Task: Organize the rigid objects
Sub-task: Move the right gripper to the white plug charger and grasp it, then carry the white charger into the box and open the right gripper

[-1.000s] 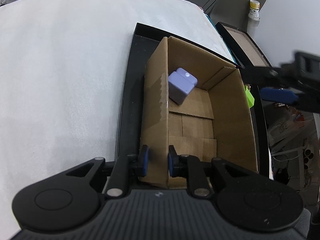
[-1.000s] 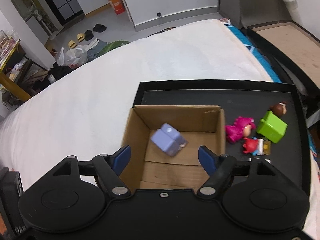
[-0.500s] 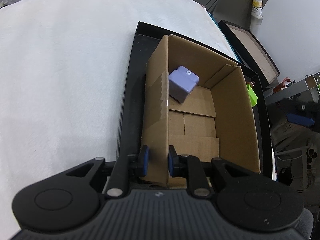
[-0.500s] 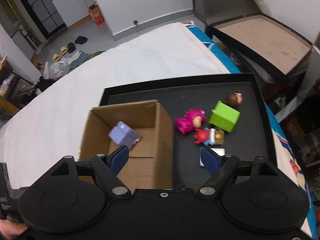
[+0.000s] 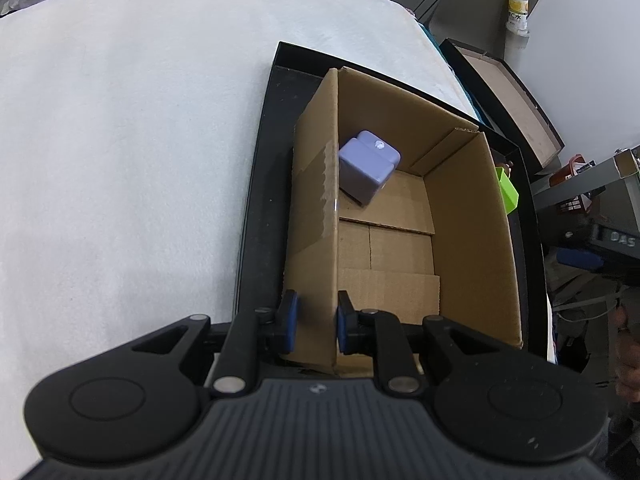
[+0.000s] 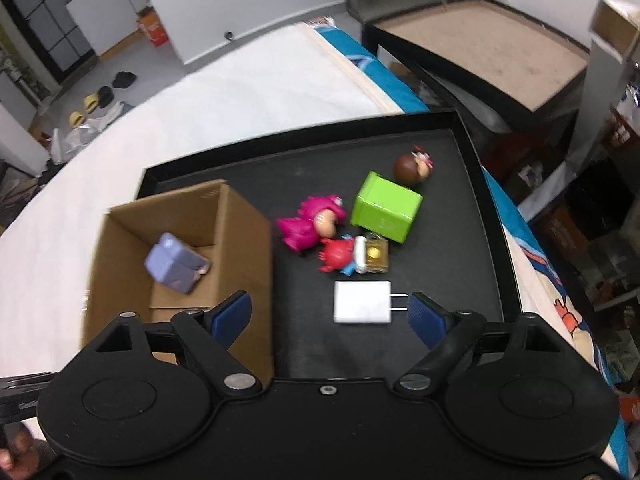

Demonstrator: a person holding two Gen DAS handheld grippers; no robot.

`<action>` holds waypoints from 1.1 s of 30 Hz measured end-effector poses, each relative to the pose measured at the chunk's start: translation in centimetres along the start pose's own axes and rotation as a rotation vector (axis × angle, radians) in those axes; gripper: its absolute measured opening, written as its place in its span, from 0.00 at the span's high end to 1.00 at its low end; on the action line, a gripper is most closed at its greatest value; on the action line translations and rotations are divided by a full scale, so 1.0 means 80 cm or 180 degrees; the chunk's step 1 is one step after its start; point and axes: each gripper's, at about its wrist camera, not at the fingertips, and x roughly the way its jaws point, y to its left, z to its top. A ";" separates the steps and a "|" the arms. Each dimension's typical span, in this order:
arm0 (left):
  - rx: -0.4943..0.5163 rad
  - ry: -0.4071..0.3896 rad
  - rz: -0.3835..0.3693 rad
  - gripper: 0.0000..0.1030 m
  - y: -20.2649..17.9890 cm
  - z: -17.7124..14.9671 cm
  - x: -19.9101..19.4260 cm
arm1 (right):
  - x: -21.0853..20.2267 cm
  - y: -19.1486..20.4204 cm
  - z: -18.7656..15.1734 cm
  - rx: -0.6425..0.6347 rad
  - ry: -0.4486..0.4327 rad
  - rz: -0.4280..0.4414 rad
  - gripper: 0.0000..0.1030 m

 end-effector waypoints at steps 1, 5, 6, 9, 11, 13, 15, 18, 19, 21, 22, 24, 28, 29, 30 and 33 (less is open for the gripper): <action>0.0000 0.0006 0.0005 0.82 0.000 0.000 0.001 | 0.005 -0.004 0.000 0.0021 0.0021 -0.0014 0.18; -0.0003 0.0017 0.0024 0.82 -0.002 0.001 0.003 | 0.026 -0.016 -0.003 0.0044 0.0116 -0.0077 0.17; -0.0001 0.0018 0.0030 0.82 -0.002 0.001 0.003 | 0.032 -0.019 -0.004 0.0054 0.0144 -0.0072 0.17; -0.0001 0.0025 0.0052 0.82 -0.004 0.001 0.005 | 0.050 -0.024 -0.004 0.0080 0.0211 -0.0101 0.17; -0.0006 0.0028 0.0059 0.82 -0.005 0.002 0.005 | 0.061 -0.025 -0.004 0.0064 0.0255 -0.0124 0.17; -0.0006 0.0033 0.0066 0.82 -0.006 0.002 0.006 | 0.072 -0.026 -0.003 0.0043 0.0295 -0.0153 0.17; -0.0009 0.0037 0.0082 0.82 -0.006 0.002 0.007 | 0.083 -0.027 -0.002 0.0023 0.0330 -0.0184 0.17; -0.0008 0.0049 0.0091 0.82 -0.006 0.002 0.010 | 0.095 -0.028 0.001 0.0011 0.0372 -0.0212 0.13; -0.0009 0.0051 0.0095 0.82 -0.006 0.002 0.010 | 0.097 -0.028 0.001 0.0003 0.0372 -0.0212 0.12; -0.0006 0.0056 0.0105 0.82 -0.007 0.002 0.011 | 0.103 -0.026 0.002 -0.0032 0.0372 -0.0238 0.12; -0.0005 0.0058 0.0110 0.82 -0.008 0.002 0.011 | 0.106 -0.026 0.001 -0.0055 0.0376 -0.0251 0.12; -0.0009 0.0065 0.0114 0.82 -0.008 0.003 0.013 | 0.112 -0.024 0.002 -0.0078 0.0358 -0.0292 0.11; -0.0024 0.0066 0.0111 0.82 -0.006 0.003 0.013 | 0.121 -0.019 -0.002 -0.0176 0.0400 -0.0312 0.37; -0.0020 0.0063 0.0118 0.82 -0.007 0.003 0.012 | 0.124 -0.019 -0.004 -0.0183 0.0464 -0.0306 0.41; -0.0016 0.0061 0.0125 0.82 -0.007 0.003 0.012 | 0.124 -0.019 -0.005 -0.0191 0.0493 -0.0319 0.41; -0.0021 0.0059 0.0115 0.82 -0.006 0.002 0.012 | 0.116 -0.020 -0.006 -0.0172 0.0507 -0.0218 0.41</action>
